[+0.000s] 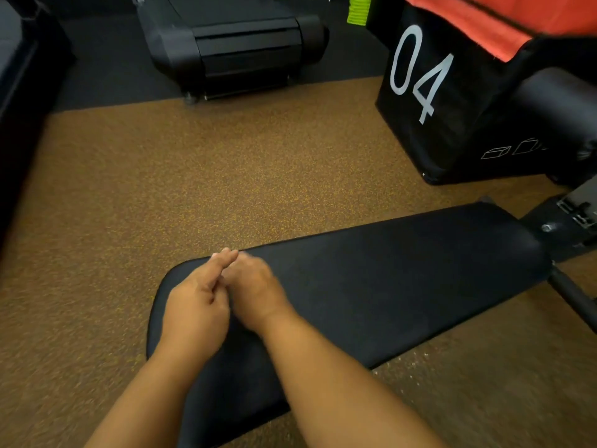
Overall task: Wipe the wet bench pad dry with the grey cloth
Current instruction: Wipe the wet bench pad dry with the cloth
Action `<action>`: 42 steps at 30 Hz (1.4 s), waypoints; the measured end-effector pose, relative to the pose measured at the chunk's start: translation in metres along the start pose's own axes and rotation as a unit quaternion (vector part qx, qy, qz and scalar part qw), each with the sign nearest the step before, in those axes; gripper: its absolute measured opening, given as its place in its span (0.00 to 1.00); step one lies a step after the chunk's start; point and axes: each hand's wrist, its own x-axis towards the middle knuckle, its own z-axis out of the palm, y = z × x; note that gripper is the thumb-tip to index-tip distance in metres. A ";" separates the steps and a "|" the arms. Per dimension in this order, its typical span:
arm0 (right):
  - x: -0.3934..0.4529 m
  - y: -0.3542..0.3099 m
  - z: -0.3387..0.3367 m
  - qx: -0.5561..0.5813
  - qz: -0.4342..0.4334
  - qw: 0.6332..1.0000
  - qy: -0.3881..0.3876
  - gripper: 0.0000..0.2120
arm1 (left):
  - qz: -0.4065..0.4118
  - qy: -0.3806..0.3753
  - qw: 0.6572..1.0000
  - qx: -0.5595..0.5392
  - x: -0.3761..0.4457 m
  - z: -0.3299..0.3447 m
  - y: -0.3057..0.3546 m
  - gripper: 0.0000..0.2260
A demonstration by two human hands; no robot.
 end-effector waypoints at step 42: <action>-0.234 0.127 -0.078 0.016 -0.027 0.994 0.107 0.12 | 0.042 -0.338 0.894 0.292 0.010 0.126 0.079 0.30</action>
